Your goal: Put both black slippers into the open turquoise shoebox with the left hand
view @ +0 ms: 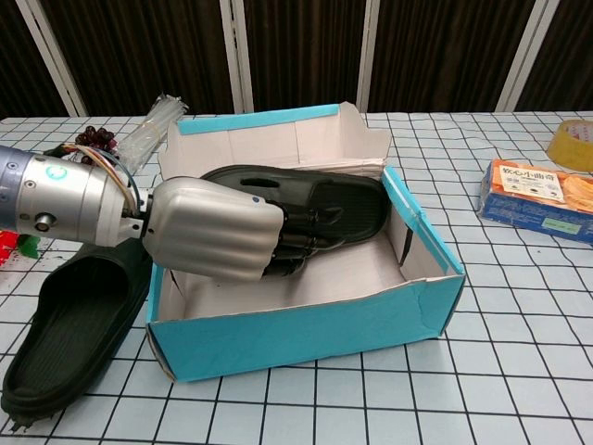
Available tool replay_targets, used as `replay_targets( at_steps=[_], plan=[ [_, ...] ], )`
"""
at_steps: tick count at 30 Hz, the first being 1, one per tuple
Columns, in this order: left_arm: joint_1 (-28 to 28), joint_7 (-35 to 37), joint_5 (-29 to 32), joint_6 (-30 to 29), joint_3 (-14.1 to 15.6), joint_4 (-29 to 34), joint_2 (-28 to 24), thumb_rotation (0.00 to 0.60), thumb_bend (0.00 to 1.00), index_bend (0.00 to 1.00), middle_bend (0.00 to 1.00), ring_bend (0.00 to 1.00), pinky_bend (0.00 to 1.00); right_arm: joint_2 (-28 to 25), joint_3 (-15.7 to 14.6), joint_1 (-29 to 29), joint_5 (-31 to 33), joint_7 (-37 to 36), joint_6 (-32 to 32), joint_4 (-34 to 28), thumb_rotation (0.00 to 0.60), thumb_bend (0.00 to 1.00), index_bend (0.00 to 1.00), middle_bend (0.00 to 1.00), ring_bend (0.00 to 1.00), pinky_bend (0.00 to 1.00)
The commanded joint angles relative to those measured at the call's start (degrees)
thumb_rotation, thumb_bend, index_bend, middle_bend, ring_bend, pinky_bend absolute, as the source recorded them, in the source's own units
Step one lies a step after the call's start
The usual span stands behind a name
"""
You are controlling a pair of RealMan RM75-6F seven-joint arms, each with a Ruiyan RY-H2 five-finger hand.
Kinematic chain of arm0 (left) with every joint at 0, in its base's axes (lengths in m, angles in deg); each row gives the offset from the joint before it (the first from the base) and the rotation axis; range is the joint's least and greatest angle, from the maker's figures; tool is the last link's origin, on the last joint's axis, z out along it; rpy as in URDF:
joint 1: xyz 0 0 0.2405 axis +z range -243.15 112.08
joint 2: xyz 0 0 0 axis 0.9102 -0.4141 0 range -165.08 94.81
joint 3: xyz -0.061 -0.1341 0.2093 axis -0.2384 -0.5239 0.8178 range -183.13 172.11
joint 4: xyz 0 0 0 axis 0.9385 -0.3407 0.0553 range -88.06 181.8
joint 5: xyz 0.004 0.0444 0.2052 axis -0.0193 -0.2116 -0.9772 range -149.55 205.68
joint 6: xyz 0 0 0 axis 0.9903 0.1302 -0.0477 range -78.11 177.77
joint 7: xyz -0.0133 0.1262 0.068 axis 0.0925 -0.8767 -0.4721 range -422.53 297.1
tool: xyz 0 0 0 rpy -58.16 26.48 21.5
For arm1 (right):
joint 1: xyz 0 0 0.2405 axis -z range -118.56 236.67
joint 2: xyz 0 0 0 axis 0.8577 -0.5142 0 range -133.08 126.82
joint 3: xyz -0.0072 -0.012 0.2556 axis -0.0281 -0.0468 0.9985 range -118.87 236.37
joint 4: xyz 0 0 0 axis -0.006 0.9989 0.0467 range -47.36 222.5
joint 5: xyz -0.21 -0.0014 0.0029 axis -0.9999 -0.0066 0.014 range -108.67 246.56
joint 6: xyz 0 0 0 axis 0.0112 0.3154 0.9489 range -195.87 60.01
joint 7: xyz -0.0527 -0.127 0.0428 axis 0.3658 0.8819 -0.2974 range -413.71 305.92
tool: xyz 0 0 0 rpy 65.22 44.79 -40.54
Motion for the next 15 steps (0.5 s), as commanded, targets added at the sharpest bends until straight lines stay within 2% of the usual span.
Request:
replay_targets(
  at_steps=[1, 15],
  plan=[
    [0.2, -0.5, 0.4, 0.7, -0.1, 0.9, -0.6, 0.6, 0.31, 0.2, 0.15, 0.01, 0.07, 0.0, 0.0, 0.0, 0.0, 0.0, 0.0, 0.0, 0.6, 0.24, 0.1, 0.13, 0.12, 0.09],
    [1.1, -4.2, 0.6, 3.9, -0.1, 8.0, -5.2, 0.6, 0.31, 0.19, 0.13, 0.0, 0.06, 0.1, 0.0, -0.1, 0.1, 0.4, -0.1, -0.1, 0.6, 0.24, 0.1, 0.13, 0.12, 0.09]
  ],
)
